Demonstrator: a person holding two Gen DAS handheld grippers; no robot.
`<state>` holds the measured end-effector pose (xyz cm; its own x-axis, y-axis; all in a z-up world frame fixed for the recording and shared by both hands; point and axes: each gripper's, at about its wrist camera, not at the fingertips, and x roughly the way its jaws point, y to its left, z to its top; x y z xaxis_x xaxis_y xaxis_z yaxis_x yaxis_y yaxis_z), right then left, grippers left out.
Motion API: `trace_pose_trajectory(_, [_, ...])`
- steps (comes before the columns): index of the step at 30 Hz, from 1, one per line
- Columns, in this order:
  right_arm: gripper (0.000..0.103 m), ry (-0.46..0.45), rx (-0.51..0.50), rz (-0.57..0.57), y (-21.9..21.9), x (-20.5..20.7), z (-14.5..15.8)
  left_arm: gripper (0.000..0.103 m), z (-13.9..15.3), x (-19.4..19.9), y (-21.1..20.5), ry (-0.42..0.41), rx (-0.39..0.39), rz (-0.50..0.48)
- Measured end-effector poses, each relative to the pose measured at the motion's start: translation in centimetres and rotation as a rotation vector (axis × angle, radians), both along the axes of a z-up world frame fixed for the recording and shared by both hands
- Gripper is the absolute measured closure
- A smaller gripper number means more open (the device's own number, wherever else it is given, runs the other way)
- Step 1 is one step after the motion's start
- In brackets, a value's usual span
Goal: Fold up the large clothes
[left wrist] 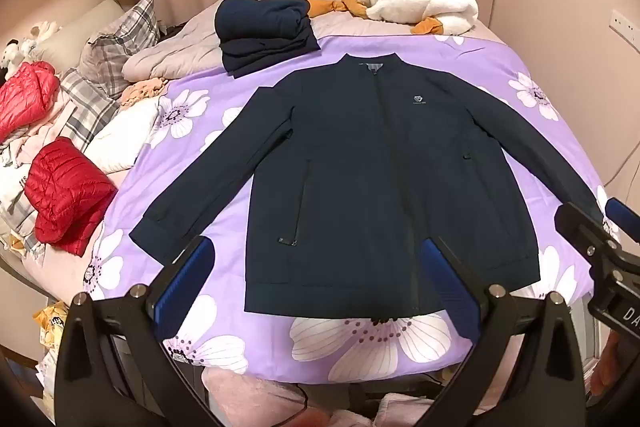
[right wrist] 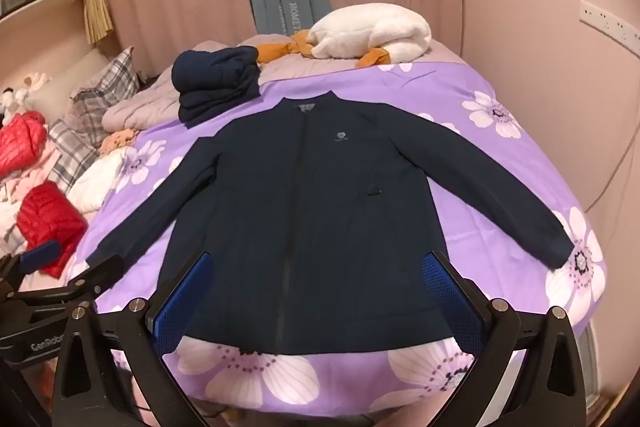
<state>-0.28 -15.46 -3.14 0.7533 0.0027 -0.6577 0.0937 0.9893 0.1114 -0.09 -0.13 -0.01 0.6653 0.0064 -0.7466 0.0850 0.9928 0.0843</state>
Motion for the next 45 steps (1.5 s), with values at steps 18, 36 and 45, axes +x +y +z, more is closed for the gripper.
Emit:
trace_pose_trajectory(18, [0.0, 0.003, 0.01, -0.004, 0.0, 0.1, -0.2, 0.0, -0.6, 0.3, 0.2, 0.021, -0.015, 0.007])
trace_pose_trajectory(36, [0.0, 0.004, 0.012, -0.002, -0.2, 0.2, -0.5, 0.0, -0.5, 0.6, 0.0, 0.022, -0.014, 0.004])
trace_pose_trajectory(45, [0.0, 0.007, 0.013, -0.001, -0.2, 0.2, -0.5, 0.0, -0.7, 0.5, 0.1, 0.032, -0.021, -0.005])
